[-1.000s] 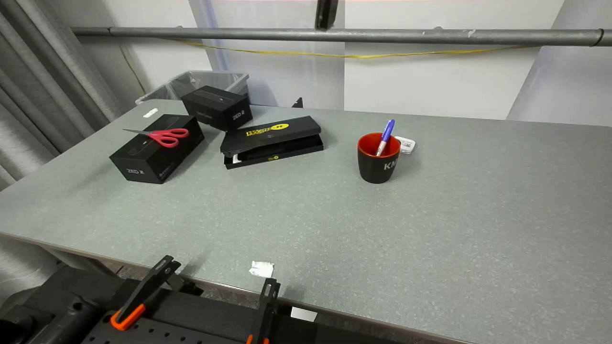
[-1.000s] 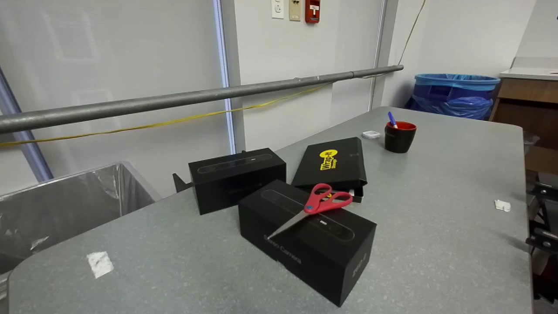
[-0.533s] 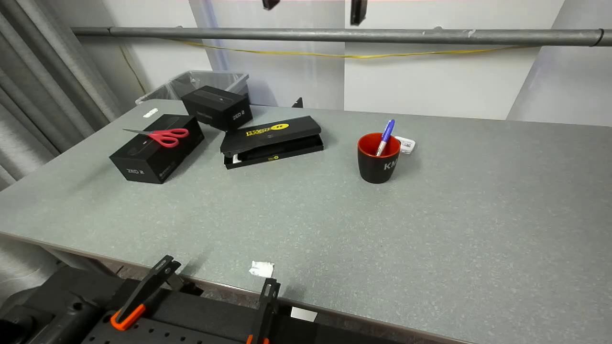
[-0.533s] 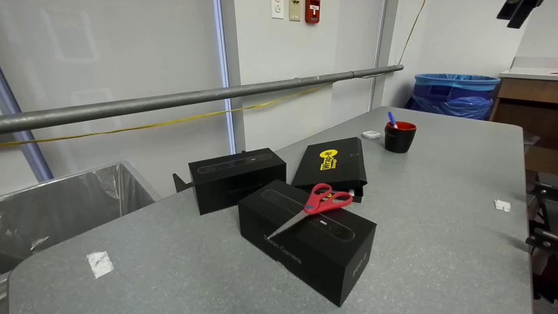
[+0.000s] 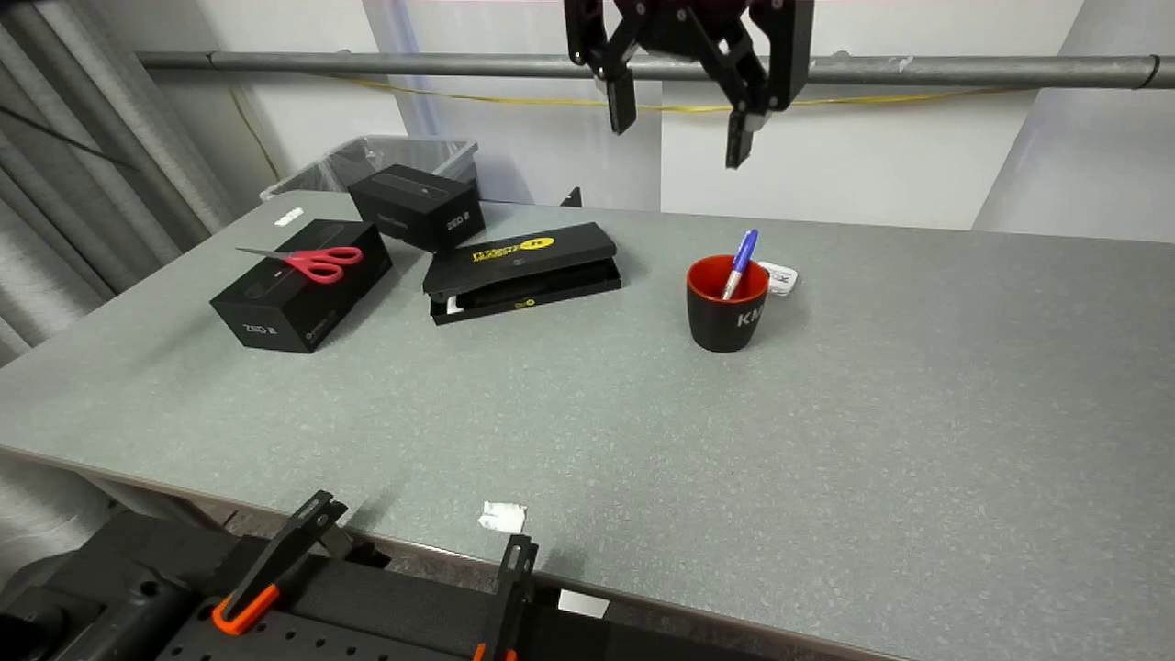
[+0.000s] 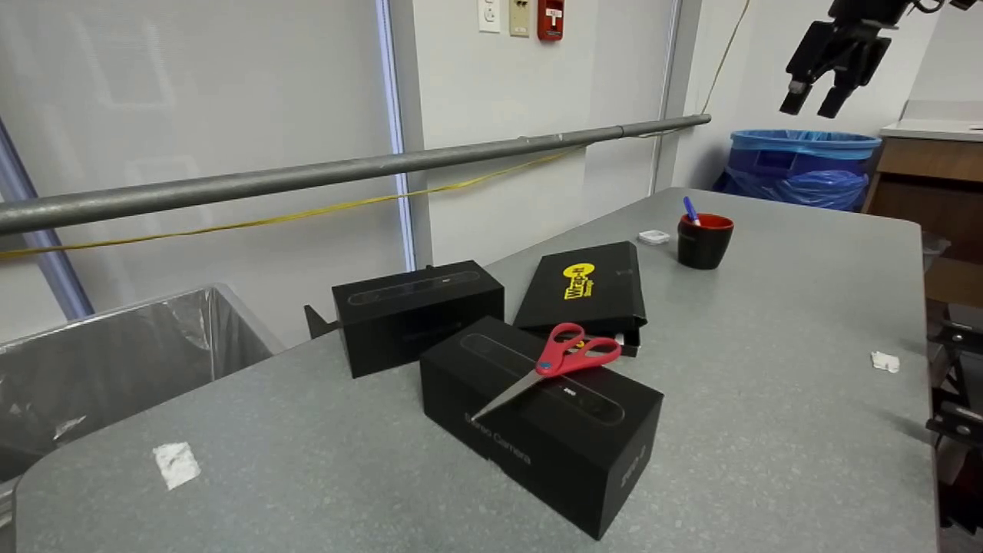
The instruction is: Remove the marker from the black mug
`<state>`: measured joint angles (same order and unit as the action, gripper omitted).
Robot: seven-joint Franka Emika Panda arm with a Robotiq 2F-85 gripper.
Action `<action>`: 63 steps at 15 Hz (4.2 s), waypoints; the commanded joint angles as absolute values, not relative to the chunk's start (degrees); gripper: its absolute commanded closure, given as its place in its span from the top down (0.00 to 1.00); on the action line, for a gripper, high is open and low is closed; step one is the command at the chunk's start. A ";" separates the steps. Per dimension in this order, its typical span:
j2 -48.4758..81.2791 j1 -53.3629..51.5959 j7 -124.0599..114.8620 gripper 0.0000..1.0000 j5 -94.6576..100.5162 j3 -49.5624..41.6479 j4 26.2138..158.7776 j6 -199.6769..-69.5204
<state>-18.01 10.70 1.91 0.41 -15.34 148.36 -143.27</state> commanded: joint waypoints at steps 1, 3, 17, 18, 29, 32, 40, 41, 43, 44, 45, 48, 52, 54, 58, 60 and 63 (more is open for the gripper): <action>-17.00 11.60 2.29 1.00 -0.33 -14.61 147.63 -143.01; -16.37 11.60 2.28 1.00 -0.46 -14.70 146.91 -142.71; 13.56 9.11 -26.09 1.00 12.30 -13.89 136.10 -172.02; 15.56 8.54 -27.39 1.00 12.89 -14.66 134.43 -171.68; 27.50 2.28 -25.73 1.00 2.93 -19.63 123.64 -169.14; 29.01 2.11 -25.14 0.74 1.32 -19.66 122.58 -169.25; 28.09 2.68 -24.09 0.11 -0.31 -19.70 123.38 -170.27; 28.07 2.65 -24.17 0.04 -0.30 -19.87 123.34 -170.25; 27.47 3.04 -23.91 0.02 -0.50 -19.93 123.44 -170.16; 26.80 2.87 -24.08 0.04 -0.40 -20.38 123.86 -170.06; 25.41 3.26 -23.57 0.04 -0.46 -20.27 124.73 -169.97; 19.77 1.53 -24.24 0.04 1.35 -23.86 128.44 -170.68; 8.41 0.92 -23.30 0.04 5.10 -26.67 134.77 -170.52; 3.47 1.90 -20.07 0.04 4.22 -23.98 137.67 -168.70; 1.30 -0.80 -16.89 0.04 4.48 -19.88 142.72 -167.43; 3.17 -2.73 -18.10 0.04 6.97 -17.68 144.24 -167.86; 6.73 -5.47 -17.61 0.04 10.53 -14.86 145.03 -166.36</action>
